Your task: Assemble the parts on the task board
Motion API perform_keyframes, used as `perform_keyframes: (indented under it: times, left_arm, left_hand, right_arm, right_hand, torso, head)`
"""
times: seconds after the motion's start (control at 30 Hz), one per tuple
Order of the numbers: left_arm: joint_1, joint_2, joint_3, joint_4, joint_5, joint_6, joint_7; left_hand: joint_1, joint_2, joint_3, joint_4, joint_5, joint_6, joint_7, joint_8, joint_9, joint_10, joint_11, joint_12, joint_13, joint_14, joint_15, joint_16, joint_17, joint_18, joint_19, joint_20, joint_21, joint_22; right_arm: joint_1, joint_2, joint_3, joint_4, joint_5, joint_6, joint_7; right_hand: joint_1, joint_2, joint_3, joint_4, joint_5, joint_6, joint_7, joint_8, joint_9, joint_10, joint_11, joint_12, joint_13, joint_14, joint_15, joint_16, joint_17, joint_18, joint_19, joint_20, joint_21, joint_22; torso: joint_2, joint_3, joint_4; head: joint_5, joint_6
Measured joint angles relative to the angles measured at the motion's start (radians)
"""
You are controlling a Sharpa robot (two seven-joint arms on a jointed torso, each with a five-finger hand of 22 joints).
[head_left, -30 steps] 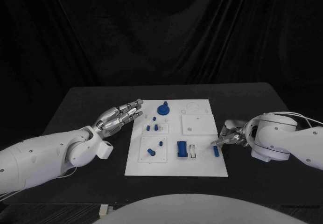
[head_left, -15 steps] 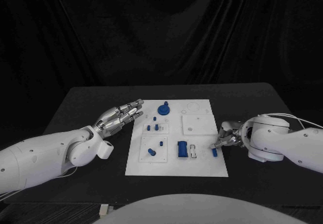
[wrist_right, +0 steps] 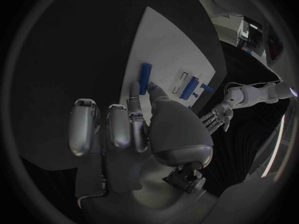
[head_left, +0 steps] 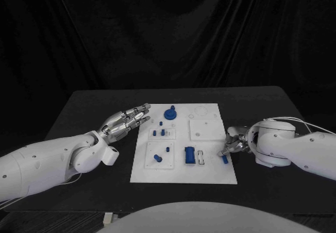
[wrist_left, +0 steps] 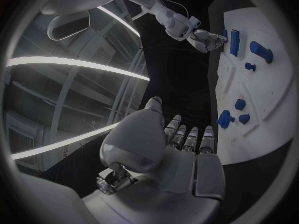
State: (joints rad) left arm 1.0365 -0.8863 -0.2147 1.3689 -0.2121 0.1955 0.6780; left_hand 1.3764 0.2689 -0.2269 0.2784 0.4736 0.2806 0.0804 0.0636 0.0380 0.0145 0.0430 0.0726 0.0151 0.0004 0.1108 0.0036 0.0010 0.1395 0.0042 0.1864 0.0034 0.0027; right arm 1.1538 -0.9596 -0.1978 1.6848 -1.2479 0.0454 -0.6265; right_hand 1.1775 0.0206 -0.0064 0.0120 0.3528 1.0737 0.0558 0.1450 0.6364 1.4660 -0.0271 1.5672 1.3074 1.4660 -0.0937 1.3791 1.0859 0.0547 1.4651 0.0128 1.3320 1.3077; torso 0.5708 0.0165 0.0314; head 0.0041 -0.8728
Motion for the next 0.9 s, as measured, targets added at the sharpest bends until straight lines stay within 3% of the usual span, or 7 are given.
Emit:
perform_keyframes:
  times: [0.03,0.17,0.43,0.53,0.6,0.73,0.9]
  left_arm:
    - [0.000,0.001,0.000,0.000,0.000,0.001,0.000]
    - [0.000,0.001,0.000,-0.001,0.000,0.003,0.000]
    - [0.000,0.000,0.000,-0.001,0.000,0.008,0.000]
    - [0.000,0.000,0.000,-0.001,0.000,0.010,0.000]
    - [0.000,-0.001,0.000,-0.001,0.000,0.012,0.000]
    - [0.000,-0.001,0.000,0.003,0.000,0.014,0.000]
    - [-0.001,-0.001,0.000,0.005,0.000,0.017,0.000]
  left_hand:
    - [0.000,0.000,0.000,0.000,0.000,0.000,0.000,0.000,0.000,0.000,0.000,0.000,0.000,0.000,0.000,0.000,0.000,0.000,0.000,0.000,0.000,0.000]
    - [0.000,0.000,0.000,0.000,0.000,0.000,0.000,0.000,0.000,0.000,0.000,0.000,0.000,0.000,0.000,0.000,0.000,0.000,0.000,0.000,0.000,0.000]
    - [0.004,0.004,0.003,0.003,0.004,0.000,0.000,0.000,0.000,-0.002,0.006,0.004,0.000,0.000,0.000,0.000,0.000,0.000,0.000,0.000,0.000,0.000]
    - [0.010,0.010,0.007,0.001,0.005,0.006,0.006,0.007,0.000,0.003,0.011,0.013,0.002,0.000,0.000,0.000,0.000,0.000,0.000,0.008,0.000,0.001]
    - [0.015,0.012,0.014,0.000,0.016,0.021,0.017,0.018,0.002,0.011,0.018,0.033,0.005,0.001,0.006,0.000,0.000,0.000,0.007,0.015,0.000,0.005]
    - [0.022,0.011,0.021,0.001,0.022,0.032,0.018,0.023,0.004,0.016,0.023,0.047,0.008,0.001,0.006,0.000,0.001,0.016,0.009,0.016,0.004,0.008]
    - [0.022,0.011,0.021,0.001,0.022,0.032,0.018,0.023,0.004,0.016,0.023,0.047,0.008,0.001,0.006,0.000,0.001,0.016,0.005,0.020,0.004,0.008]
  right_arm:
    - [-0.001,0.002,0.000,0.000,0.000,0.000,0.000]
    - [-0.004,0.011,0.001,-0.004,0.001,-0.001,0.000]
    - [-0.010,0.031,0.004,-0.006,-0.002,-0.003,0.000]
    - [-0.012,0.036,0.004,-0.005,-0.013,-0.003,0.000]
    - [-0.014,0.039,0.004,-0.002,-0.023,-0.003,0.001]
    - [-0.017,0.045,0.004,0.010,-0.056,-0.003,0.002]
    - [-0.024,0.038,-0.001,0.030,-0.084,-0.016,0.002]
  right_hand:
    - [0.004,-0.001,0.004,-0.005,0.002,0.000,0.000,0.000,0.036,0.000,0.000,0.000,0.000,0.000,0.000,0.000,-0.001,0.000,0.000,0.000,0.000,0.000]
    - [0.042,-0.015,0.041,-0.053,0.007,0.016,0.001,-0.006,0.039,0.002,0.002,0.000,0.000,0.000,0.004,-0.004,-0.011,0.000,0.000,0.000,-0.005,0.000]
    - [0.075,-0.027,0.044,-0.058,0.014,0.029,-0.004,-0.007,0.097,0.005,0.006,0.000,0.000,0.002,0.009,-0.012,-0.025,0.000,0.000,0.000,-0.009,0.000]
    - [0.083,-0.035,0.044,-0.059,0.097,0.036,-0.004,-0.011,0.129,0.004,0.008,0.000,0.000,0.001,0.010,-0.012,-0.031,0.000,0.000,0.000,-0.009,0.000]
    - [0.084,-0.036,0.046,-0.057,0.207,0.039,-0.001,0.004,0.126,0.002,0.009,0.000,0.000,0.000,0.012,-0.016,-0.037,0.000,0.000,0.000,-0.014,0.000]
    - [0.073,-0.051,0.083,-0.020,0.343,0.031,0.006,0.059,0.074,0.000,0.012,0.000,0.000,-0.002,0.012,-0.016,-0.039,0.000,0.000,0.000,-0.014,0.000]
    - [0.015,-0.069,0.120,0.016,0.402,0.003,0.003,0.106,0.075,-0.001,0.004,0.000,0.000,0.005,0.004,-0.016,-0.038,0.000,0.000,0.000,-0.014,0.000]
  torso:
    - [0.000,0.0000,0.0000]
    - [0.000,0.0000,0.0000]
    - [0.000,0.0000,-0.0004]
    - [0.000,0.0000,-0.0005]
    - [0.000,0.0000,-0.0004]
    - [0.000,0.0000,-0.0002]
    - [0.000,0.0000,0.0003]
  head:
    - [-0.001,0.000]
    - [-0.002,0.000]
    - [0.002,0.000]
    - [0.002,0.000]
    - [0.002,0.000]
    - [0.001,0.000]
    - [0.002,0.000]
